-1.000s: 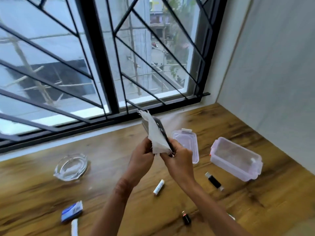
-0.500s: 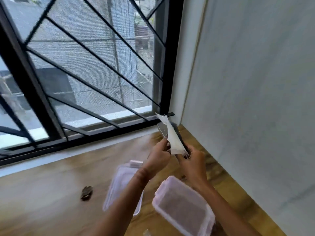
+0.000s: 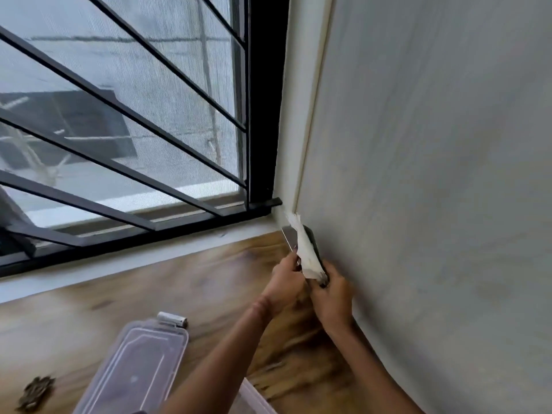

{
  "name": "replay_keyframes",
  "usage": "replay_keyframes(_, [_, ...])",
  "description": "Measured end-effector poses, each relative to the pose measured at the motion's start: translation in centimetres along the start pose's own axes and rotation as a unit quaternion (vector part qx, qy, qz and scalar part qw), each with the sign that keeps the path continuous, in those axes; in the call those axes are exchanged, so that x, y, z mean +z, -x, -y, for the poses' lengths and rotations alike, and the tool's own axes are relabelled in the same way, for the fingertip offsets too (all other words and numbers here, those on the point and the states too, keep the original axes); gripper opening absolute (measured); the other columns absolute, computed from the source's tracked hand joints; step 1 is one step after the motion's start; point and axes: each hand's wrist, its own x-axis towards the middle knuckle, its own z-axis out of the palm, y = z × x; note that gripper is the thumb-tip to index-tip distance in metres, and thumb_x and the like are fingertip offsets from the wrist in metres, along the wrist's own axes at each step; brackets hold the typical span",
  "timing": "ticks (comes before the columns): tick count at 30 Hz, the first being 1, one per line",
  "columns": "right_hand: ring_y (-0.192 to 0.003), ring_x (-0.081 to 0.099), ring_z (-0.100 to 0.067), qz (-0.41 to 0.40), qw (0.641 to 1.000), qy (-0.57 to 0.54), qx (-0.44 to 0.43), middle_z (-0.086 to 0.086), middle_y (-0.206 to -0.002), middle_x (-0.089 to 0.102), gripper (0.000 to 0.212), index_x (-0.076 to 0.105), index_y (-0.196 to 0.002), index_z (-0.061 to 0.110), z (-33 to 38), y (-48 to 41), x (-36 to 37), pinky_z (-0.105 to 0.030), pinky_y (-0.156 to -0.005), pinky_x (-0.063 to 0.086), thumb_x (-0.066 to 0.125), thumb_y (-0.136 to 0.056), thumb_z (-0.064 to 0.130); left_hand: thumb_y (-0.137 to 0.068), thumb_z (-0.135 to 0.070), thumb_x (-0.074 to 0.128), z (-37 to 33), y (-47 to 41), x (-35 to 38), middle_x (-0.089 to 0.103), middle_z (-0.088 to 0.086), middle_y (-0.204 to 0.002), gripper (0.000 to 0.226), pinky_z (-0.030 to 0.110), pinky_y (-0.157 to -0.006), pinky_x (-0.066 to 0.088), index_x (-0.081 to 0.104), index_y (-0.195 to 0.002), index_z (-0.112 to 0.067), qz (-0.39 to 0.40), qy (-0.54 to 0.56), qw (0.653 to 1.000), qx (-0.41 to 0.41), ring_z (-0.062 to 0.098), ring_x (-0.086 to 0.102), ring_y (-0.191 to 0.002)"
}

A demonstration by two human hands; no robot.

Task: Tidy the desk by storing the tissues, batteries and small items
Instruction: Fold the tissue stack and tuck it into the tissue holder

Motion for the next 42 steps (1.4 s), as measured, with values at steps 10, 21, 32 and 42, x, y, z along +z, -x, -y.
replay_keyframes(10, [-0.093,0.066,-0.023,-0.028,1.000,0.014,0.004,-0.011,-0.103,0.071,0.033,0.064,-0.114,0.006,-1.7,-1.1,1.1,-0.013,-0.073,0.041,0.066,-0.082,0.012,-0.081,0.010,0.045,1.6,-2.0,0.1,0.062,-0.002,-0.112,0.057,0.019,-0.078,0.050,0.049,-0.129,-0.022,0.025,0.042,0.999,-0.018,0.002,0.058,-0.090])
replay_keyframes(21, [-0.119,0.053,-0.023,-0.030,0.999,0.020,-0.011,-0.009,-0.133,0.054,0.066,0.039,-0.138,0.009,1.9,1.3,-0.8,-0.026,-0.095,0.042,0.069,-0.081,0.024,-0.086,0.012,0.034,0.0,3.2,-1.9,0.047,-0.004,-0.127,0.058,0.019,-0.097,0.034,0.041,-0.138,-0.013,-0.046,-0.016,0.998,0.026,0.008,0.043,-0.116])
replay_keyframes(32, [-0.119,0.053,-0.015,-0.029,0.984,-0.038,-0.169,-0.005,-0.128,0.058,0.057,0.051,-0.129,0.009,10.1,13.9,-0.5,-0.020,-0.098,0.040,0.072,-0.078,0.025,-0.089,0.014,0.033,1.1,17.5,-7.5,0.048,0.000,-0.130,0.050,0.023,-0.100,0.037,0.042,-0.135,-0.003,-0.140,0.041,0.984,0.099,0.018,0.048,-0.121])
replay_keyframes(42, [-0.109,0.055,-0.010,0.049,0.980,-0.101,-0.165,-0.006,-0.119,0.062,0.040,0.055,-0.121,0.008,14.2,35.1,3.8,-0.025,-0.094,0.045,0.066,-0.084,0.020,-0.089,0.014,0.035,10.2,39.5,-12.8,0.057,0.003,-0.122,0.044,0.012,-0.088,0.044,0.053,-0.125,-0.005,-0.198,0.089,0.973,0.075,0.015,0.054,-0.113])
